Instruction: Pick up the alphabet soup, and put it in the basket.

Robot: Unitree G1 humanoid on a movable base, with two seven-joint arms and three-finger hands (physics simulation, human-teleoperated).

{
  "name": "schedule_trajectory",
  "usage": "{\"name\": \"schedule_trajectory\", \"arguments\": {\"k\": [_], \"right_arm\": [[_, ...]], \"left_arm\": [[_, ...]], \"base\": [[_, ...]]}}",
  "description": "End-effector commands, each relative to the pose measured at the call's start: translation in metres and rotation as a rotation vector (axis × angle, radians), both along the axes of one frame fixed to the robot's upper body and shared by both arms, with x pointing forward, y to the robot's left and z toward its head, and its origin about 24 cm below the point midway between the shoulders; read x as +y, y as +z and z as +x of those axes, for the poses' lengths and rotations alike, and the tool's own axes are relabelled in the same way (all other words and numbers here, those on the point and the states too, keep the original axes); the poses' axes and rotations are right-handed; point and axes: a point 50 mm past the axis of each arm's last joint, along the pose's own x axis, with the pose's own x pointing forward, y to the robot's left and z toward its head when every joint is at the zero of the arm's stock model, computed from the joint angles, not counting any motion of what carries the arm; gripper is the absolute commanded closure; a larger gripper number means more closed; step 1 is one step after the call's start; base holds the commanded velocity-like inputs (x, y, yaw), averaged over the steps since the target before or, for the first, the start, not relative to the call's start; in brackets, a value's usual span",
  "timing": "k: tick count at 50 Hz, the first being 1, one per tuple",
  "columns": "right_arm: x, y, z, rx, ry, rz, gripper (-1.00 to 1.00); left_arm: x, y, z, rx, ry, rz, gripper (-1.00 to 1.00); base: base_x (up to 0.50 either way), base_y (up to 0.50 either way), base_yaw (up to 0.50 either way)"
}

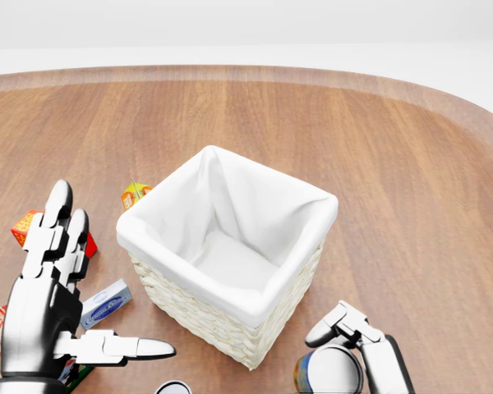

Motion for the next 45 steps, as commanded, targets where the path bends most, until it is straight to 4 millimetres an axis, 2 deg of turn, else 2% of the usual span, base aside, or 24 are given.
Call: {"name": "schedule_trajectory", "arguments": {"k": [1, 8, 21, 24, 37, 45], "right_arm": [[-0.009, 0.028, 0.000, -0.108, -0.051, 0.077, 1.00], [-0.012, 0.036, -0.002, -0.142, -0.067, 0.088, 1.00], [-0.016, 0.080, -0.009, -0.324, -0.102, 0.124, 1.00], [-0.015, 0.091, -0.011, -0.356, -0.101, 0.124, 1.00], [-0.010, 0.111, -0.013, -0.409, -0.090, 0.101, 1.00], [0.000, 0.131, -0.014, -0.478, -0.058, 0.071, 1.00]], "left_arm": [[0.000, 0.001, 0.000, -0.001, 0.000, 0.000, -1.00], [0.000, 0.001, -0.001, -0.001, 0.000, 0.000, -1.00], [-0.001, 0.000, 0.000, 0.001, 0.000, 0.002, -1.00], [-0.001, -0.002, 0.001, 0.003, -0.002, 0.004, -1.00], [-0.002, -0.002, 0.001, 0.005, -0.004, 0.005, -1.00], [-0.003, -0.003, 0.001, 0.007, -0.006, 0.007, -1.00]], "base": [[0.00, 0.00, 0.00], [0.00, 0.00, 0.00], [0.00, 0.00, 0.00], [0.00, 0.00, 0.00], [0.00, 0.00, 0.00], [0.00, 0.00, 0.00]]}}
